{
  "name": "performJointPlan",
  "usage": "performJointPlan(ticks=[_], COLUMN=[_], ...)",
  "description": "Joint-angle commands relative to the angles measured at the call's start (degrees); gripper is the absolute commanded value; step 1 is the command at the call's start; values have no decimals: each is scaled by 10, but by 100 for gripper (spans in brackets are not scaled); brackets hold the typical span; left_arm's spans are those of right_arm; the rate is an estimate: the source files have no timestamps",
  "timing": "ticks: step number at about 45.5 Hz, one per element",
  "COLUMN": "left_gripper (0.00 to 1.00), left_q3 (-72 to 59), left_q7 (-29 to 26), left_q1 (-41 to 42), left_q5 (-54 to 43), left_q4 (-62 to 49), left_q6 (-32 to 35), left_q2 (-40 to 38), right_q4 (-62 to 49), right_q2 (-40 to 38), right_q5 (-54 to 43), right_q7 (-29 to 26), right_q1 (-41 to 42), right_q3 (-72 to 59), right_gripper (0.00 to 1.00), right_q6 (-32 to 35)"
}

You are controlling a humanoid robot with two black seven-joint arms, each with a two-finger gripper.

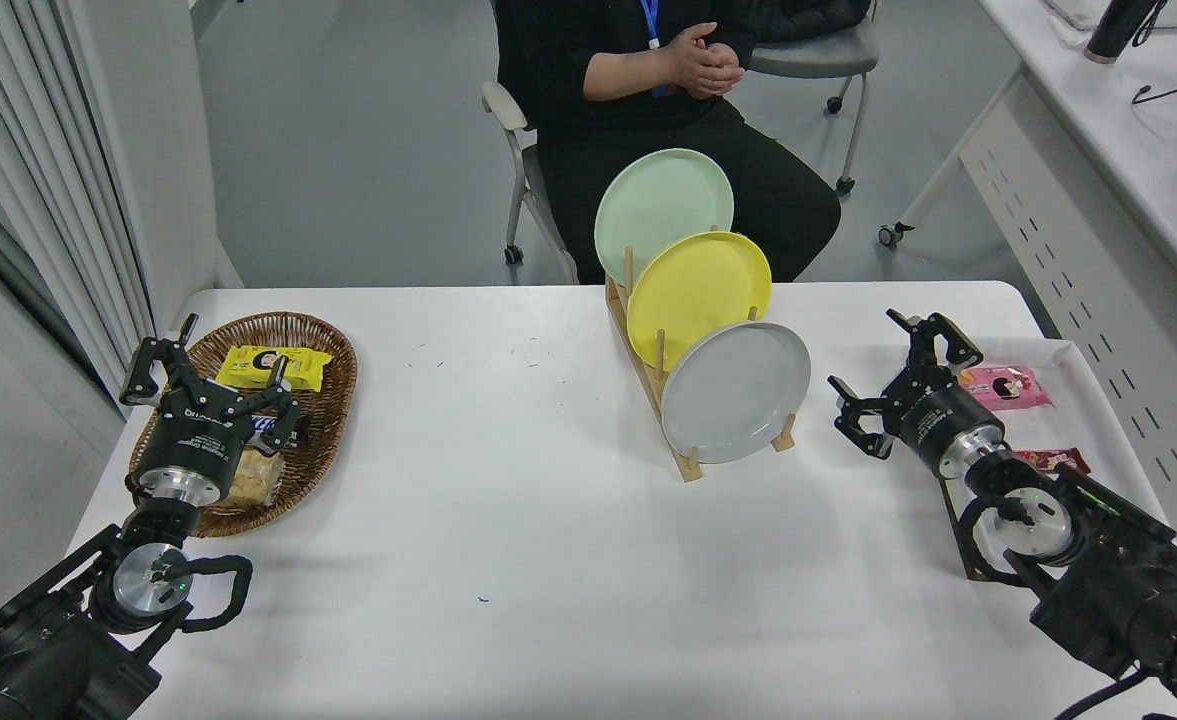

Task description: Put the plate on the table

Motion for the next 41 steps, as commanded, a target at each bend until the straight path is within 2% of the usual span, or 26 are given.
performJointPlan(ticks=[1,41], left_gripper=[98,98], left_q3=[0,0], left_q7=[0,0], left_q1=[0,0], left_q5=[0,0], left_q4=[0,0], left_q6=[0,0], left_q2=[0,0], right_q4=[0,14], right_q2=[4,1], right_q5=[0,0], right_q7=[0,-1], right_q1=[-1,7], right_q3=[-1,-17], right_gripper=[100,100], right_q6=[0,3])
